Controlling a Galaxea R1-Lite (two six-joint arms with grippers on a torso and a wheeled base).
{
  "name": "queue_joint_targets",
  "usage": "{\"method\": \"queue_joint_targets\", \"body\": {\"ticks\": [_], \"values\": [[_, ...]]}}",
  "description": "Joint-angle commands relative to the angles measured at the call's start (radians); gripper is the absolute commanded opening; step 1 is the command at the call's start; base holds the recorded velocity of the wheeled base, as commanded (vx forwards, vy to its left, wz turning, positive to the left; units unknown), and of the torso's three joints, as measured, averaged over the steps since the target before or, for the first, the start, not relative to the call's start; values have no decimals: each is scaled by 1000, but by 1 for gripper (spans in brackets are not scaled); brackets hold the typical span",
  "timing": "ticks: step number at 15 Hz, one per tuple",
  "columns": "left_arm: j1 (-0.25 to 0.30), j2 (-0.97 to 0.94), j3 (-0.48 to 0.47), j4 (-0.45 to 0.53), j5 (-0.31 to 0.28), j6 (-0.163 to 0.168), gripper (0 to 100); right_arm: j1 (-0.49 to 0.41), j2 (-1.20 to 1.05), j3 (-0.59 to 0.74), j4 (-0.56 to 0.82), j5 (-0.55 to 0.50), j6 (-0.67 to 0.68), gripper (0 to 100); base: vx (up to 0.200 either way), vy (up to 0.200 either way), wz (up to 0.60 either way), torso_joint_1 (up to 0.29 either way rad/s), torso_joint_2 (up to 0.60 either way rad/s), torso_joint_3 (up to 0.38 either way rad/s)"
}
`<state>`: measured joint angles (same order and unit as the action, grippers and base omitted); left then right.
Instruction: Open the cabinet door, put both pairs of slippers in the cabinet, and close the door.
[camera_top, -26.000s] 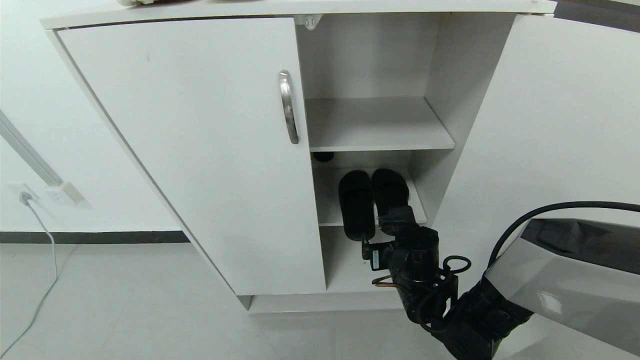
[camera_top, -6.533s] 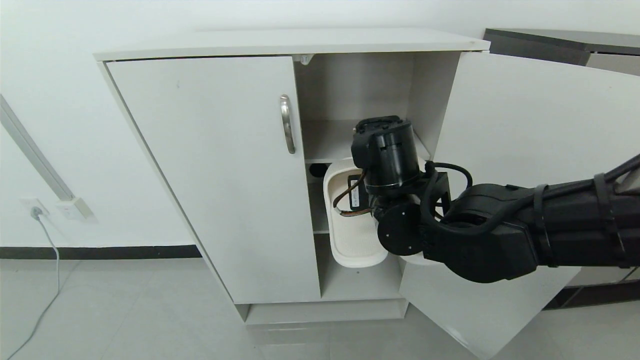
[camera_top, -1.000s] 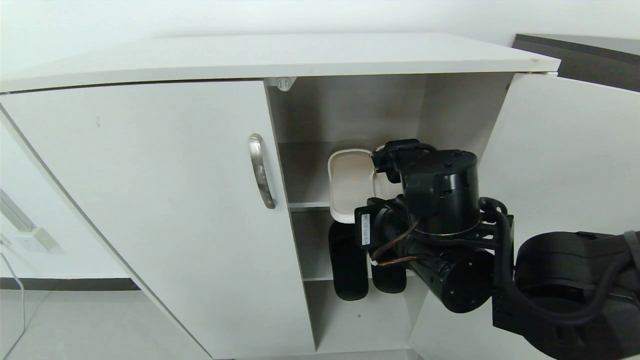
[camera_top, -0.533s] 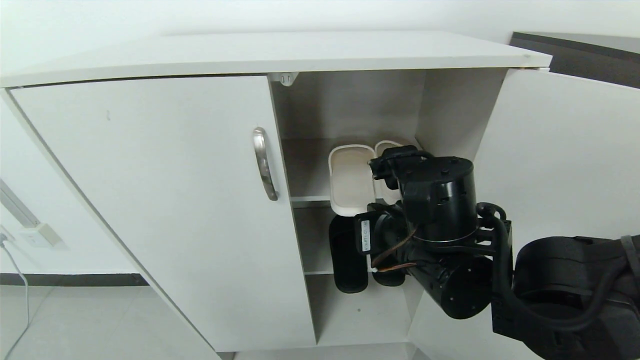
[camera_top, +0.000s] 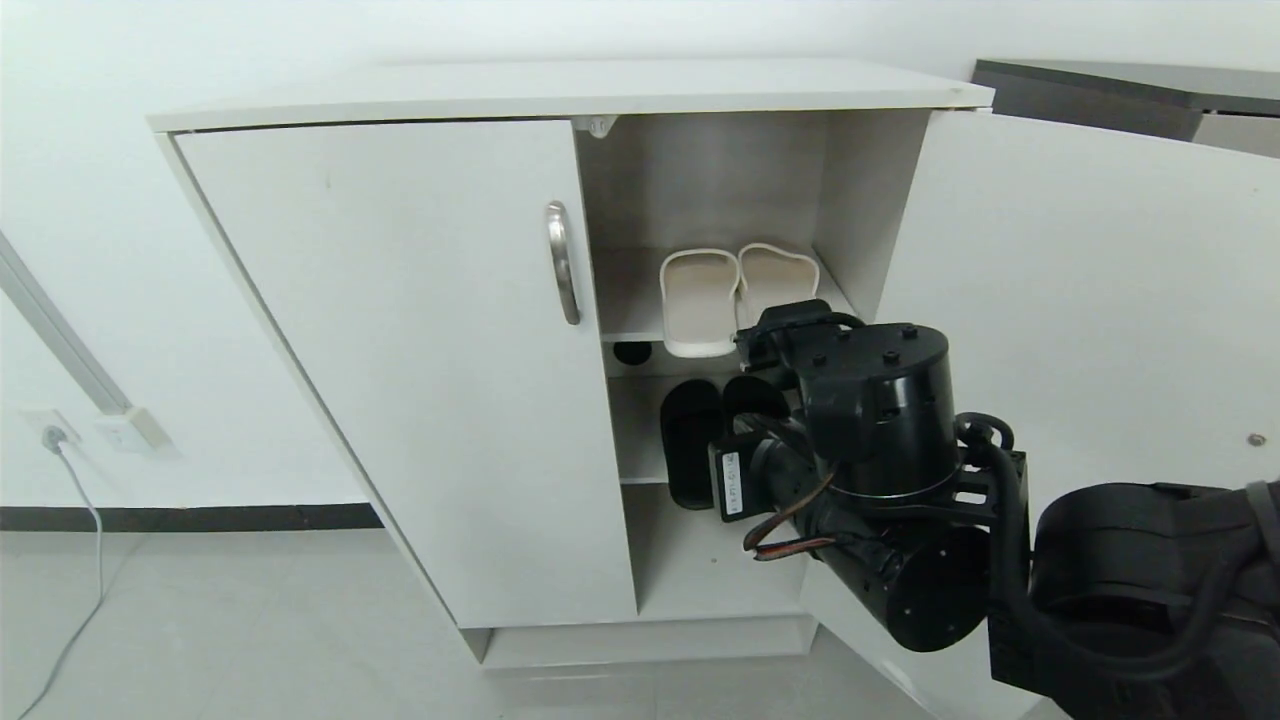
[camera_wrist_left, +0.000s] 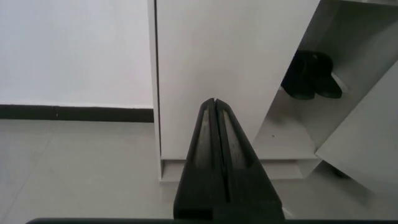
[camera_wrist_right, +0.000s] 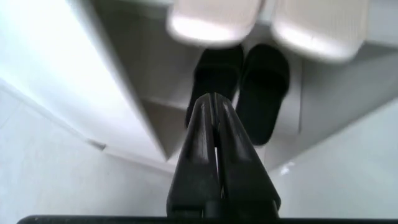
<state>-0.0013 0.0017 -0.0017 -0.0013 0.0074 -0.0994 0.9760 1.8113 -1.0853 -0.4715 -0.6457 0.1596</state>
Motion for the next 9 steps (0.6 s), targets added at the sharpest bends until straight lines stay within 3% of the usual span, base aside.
{"method": "queue_joint_targets", "body": {"ticks": [1,5,9], "values": [[0,0,0,0,0,0,0,1,2,7,-1,1,-2,0,-200,0,0,-2,2,7],[0,0,0,0,0,0,0,0,2,10,-3,1,-8,0,-200,0,0,-2,5,2],[0,0,0,0,0,0,0,0,2,15,-3,1,-8,0,0,0,0,0,0,0]]}}
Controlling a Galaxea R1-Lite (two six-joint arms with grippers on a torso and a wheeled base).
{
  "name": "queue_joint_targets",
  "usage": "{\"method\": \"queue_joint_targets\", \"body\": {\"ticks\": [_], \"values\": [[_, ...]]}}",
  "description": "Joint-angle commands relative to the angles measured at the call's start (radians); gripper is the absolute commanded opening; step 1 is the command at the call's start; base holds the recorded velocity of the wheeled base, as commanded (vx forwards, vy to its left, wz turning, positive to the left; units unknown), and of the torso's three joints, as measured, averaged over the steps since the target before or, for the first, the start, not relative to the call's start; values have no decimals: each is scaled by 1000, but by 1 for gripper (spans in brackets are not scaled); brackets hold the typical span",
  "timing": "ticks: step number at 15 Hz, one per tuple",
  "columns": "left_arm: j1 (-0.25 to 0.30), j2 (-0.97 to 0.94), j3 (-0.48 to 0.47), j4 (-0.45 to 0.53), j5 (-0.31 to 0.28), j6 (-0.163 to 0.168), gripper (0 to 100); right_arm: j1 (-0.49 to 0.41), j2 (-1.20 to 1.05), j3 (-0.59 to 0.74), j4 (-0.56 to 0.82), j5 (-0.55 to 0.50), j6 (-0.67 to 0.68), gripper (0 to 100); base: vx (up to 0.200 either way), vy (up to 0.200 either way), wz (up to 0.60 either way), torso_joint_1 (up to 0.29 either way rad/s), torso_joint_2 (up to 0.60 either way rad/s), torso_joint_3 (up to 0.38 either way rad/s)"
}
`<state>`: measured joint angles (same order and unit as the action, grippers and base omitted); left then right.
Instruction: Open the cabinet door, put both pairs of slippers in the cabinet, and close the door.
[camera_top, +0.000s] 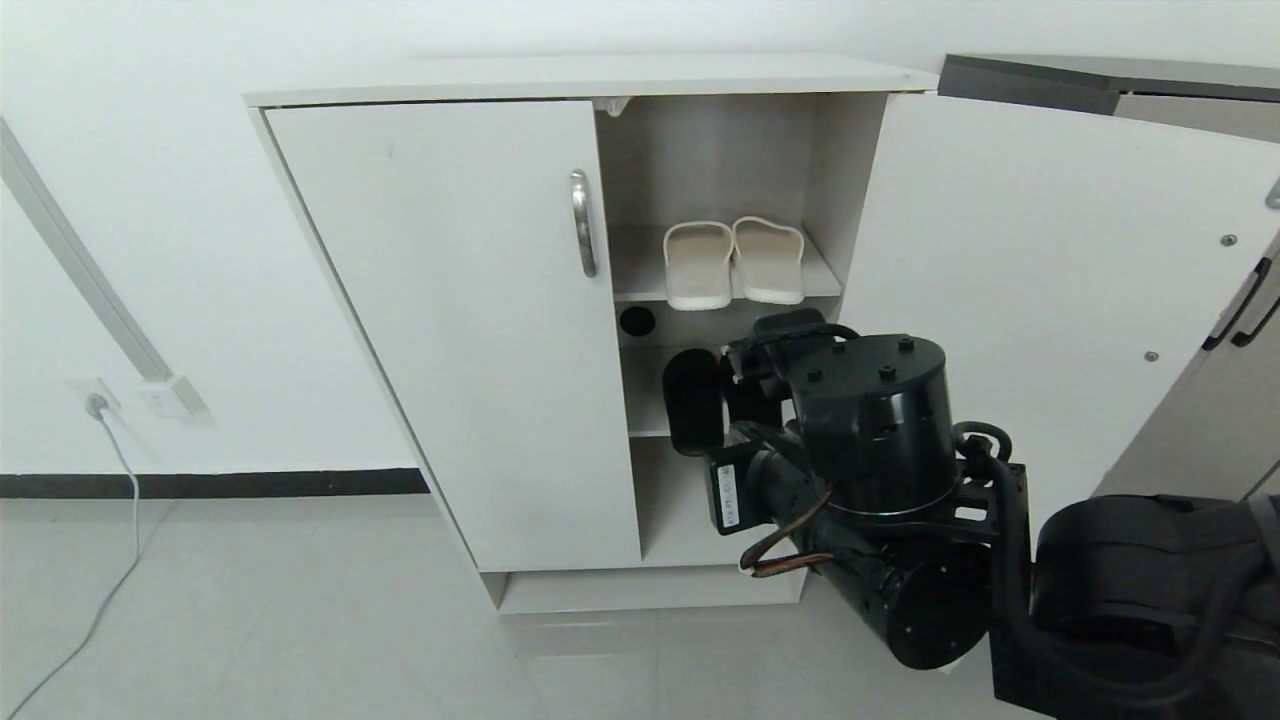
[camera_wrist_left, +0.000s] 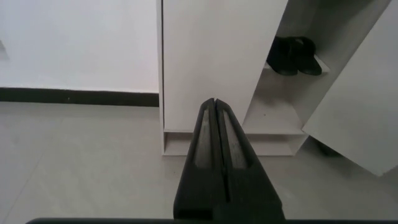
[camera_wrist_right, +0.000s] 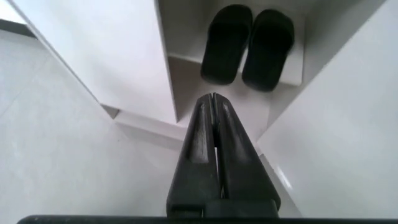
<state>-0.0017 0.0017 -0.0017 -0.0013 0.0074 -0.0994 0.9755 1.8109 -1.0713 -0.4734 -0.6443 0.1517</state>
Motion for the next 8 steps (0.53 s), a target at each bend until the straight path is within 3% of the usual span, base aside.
{"method": "queue_joint_targets", "body": {"ticks": [1,8], "values": [[0,0,0,0,0,0,0,0,2,1,-1,0,0,0,0,0,0,0,0,0],[0,0,0,0,0,0,0,0,4,5,2,0,-1,0,0,0,0,0,0,0]]}}
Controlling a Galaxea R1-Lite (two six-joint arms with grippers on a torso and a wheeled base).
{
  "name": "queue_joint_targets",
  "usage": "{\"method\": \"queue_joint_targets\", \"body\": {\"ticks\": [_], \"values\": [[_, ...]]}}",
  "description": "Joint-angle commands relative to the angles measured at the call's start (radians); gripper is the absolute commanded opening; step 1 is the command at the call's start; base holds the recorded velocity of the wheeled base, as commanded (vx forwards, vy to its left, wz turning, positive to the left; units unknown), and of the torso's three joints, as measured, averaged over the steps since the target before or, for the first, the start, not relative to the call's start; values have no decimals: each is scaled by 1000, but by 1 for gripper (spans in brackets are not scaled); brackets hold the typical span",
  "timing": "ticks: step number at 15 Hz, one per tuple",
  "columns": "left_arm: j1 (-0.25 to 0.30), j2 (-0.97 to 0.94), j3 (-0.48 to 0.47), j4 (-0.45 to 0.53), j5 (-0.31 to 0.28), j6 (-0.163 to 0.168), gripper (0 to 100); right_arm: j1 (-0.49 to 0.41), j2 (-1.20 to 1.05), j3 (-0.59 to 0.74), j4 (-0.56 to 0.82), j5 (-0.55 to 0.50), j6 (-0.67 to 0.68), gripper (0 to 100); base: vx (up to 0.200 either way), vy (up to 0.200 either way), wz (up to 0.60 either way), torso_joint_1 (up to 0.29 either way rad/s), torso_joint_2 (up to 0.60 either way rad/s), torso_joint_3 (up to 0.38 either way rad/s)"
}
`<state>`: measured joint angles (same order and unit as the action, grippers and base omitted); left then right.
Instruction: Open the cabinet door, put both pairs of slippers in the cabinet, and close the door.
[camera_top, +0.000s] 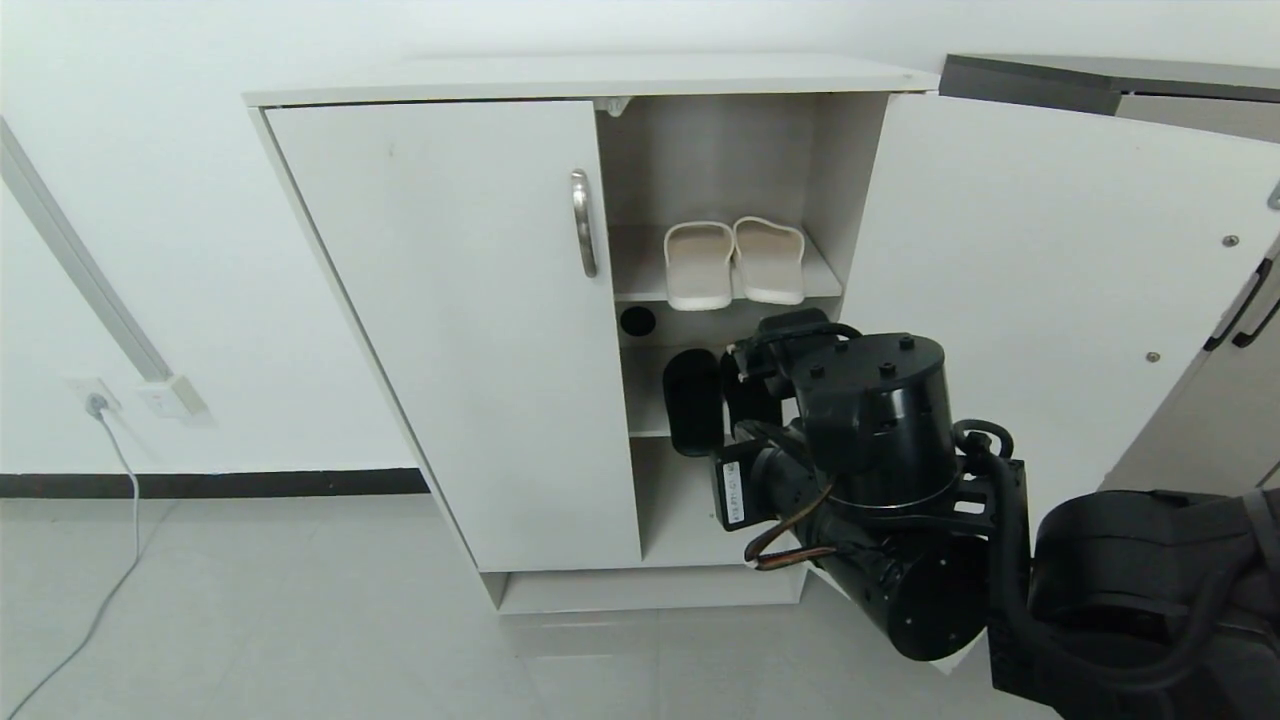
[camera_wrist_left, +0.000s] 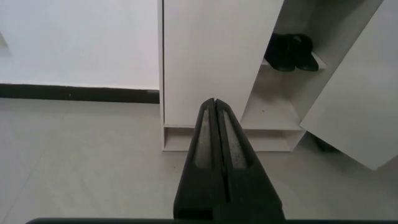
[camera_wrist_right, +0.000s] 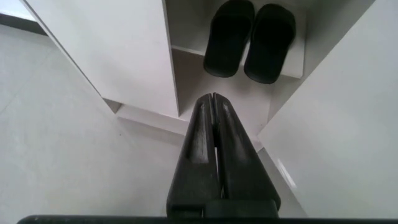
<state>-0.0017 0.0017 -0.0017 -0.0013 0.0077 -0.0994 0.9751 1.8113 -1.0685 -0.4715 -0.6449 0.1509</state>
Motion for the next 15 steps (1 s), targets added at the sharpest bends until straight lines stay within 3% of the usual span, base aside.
{"method": "queue_joint_targets", "body": {"ticks": [1,5,15], "values": [[0,0,0,0,2,0,0,1,3,4,2,-1,-2,0,0,0,0,0,0,0],[0,0,0,0,2,0,0,1,3,5,-1,-1,-19,0,0,0,0,16,-200,-315],[0,0,0,0,0,0,0,-1,2,5,-1,-1,-19,0,0,0,0,102,-495,-348]]}}
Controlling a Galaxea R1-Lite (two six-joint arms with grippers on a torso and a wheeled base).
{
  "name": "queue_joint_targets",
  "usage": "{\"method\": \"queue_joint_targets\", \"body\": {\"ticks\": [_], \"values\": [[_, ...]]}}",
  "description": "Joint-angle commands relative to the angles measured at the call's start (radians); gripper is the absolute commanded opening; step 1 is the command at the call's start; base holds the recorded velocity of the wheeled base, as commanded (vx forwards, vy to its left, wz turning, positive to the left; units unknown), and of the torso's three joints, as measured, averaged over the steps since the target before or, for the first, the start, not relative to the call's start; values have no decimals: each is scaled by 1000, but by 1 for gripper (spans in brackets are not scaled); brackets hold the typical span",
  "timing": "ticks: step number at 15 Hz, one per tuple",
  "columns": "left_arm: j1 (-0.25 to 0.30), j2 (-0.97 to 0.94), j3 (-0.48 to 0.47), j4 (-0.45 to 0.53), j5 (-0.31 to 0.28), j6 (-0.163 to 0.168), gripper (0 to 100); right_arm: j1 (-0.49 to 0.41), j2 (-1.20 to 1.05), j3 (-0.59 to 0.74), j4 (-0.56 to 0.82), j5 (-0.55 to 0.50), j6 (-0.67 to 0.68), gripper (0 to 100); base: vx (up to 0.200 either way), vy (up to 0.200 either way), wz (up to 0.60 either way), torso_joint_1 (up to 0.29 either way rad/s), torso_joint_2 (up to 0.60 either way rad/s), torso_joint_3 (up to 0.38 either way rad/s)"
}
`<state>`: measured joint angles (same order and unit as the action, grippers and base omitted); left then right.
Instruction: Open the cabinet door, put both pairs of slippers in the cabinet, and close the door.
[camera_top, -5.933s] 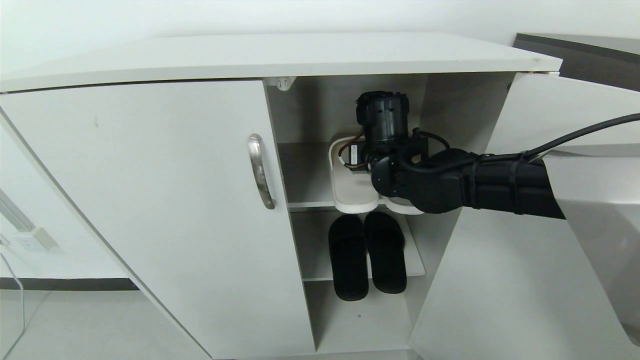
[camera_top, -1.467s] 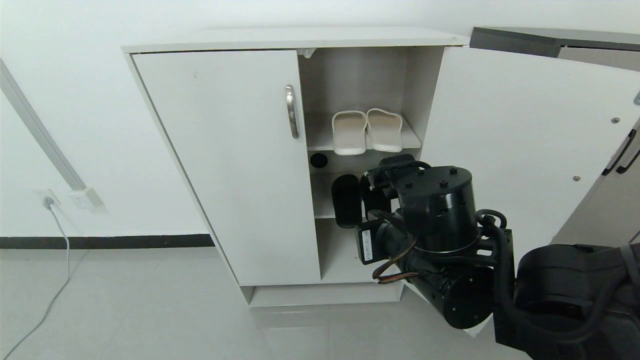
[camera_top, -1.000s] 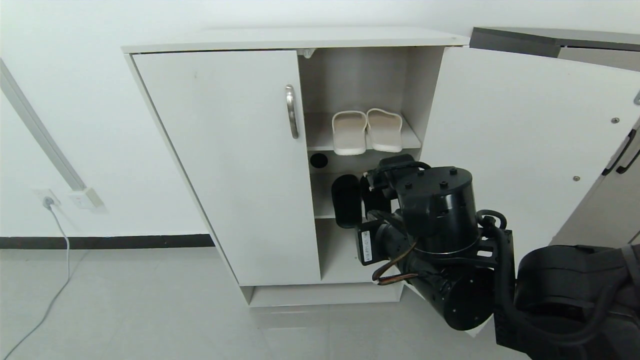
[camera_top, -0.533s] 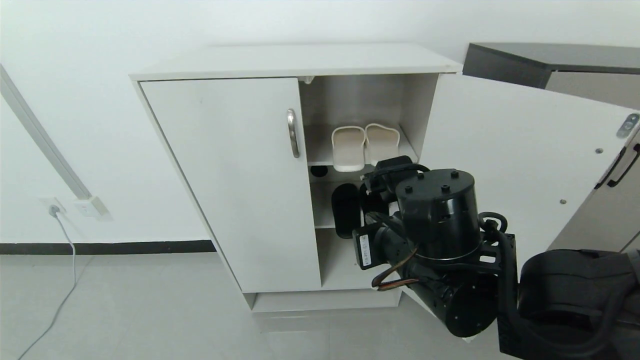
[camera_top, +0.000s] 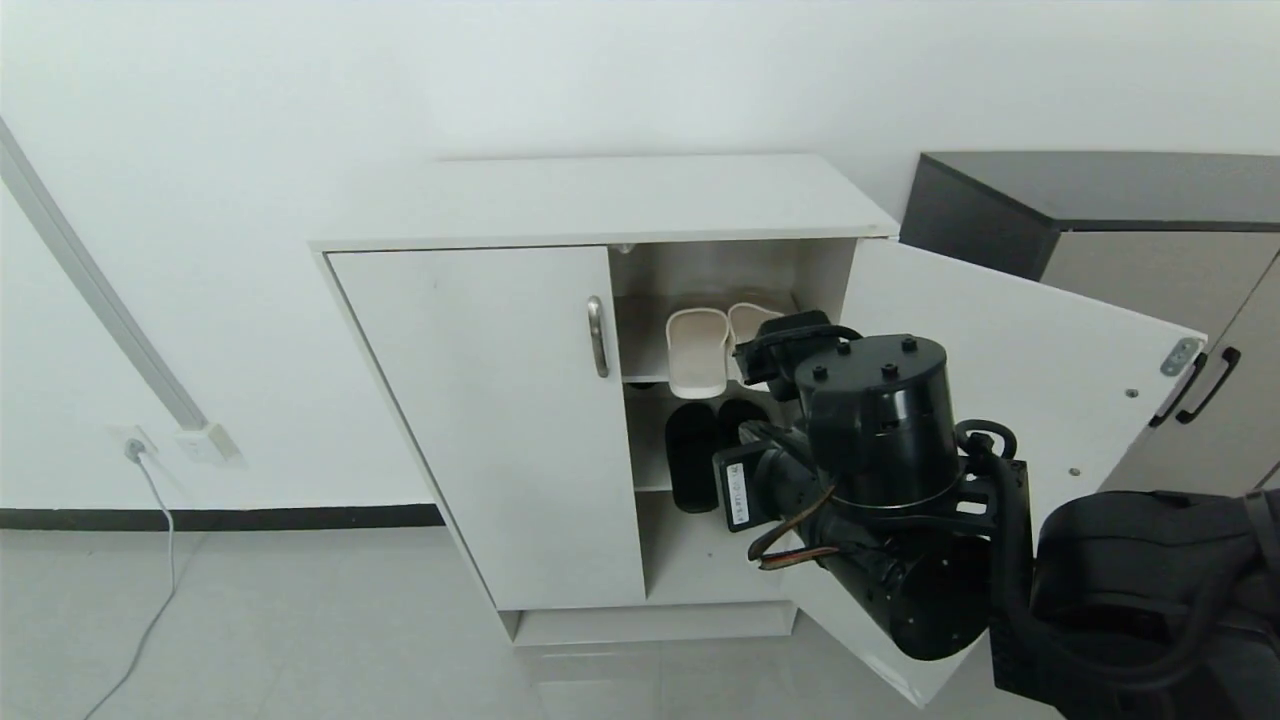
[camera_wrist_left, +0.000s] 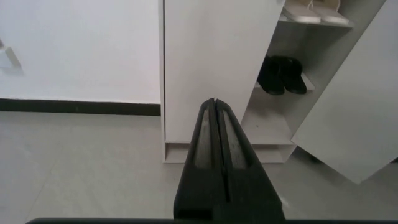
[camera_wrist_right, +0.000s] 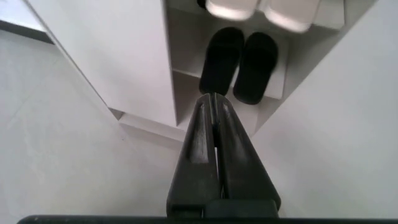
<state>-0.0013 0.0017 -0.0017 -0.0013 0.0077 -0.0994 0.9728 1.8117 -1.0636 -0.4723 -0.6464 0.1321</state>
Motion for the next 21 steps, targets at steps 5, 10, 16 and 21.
{"method": "queue_joint_targets", "body": {"ticks": [5,10,16,21], "values": [[0,0,0,0,2,0,0,1,3,1,0,1,0,0,0,0,0,173,-477,-311],[0,0,0,0,2,0,0,1,5,-1,0,1,0,0,0,0,0,203,-510,-313],[0,0,0,0,0,0,0,1,3,1,0,1,0,0,0,0,0,236,-551,-321],[0,0,0,0,0,0,0,1,5,2,0,1,0,0,0,0,0,252,-564,-310]]}}
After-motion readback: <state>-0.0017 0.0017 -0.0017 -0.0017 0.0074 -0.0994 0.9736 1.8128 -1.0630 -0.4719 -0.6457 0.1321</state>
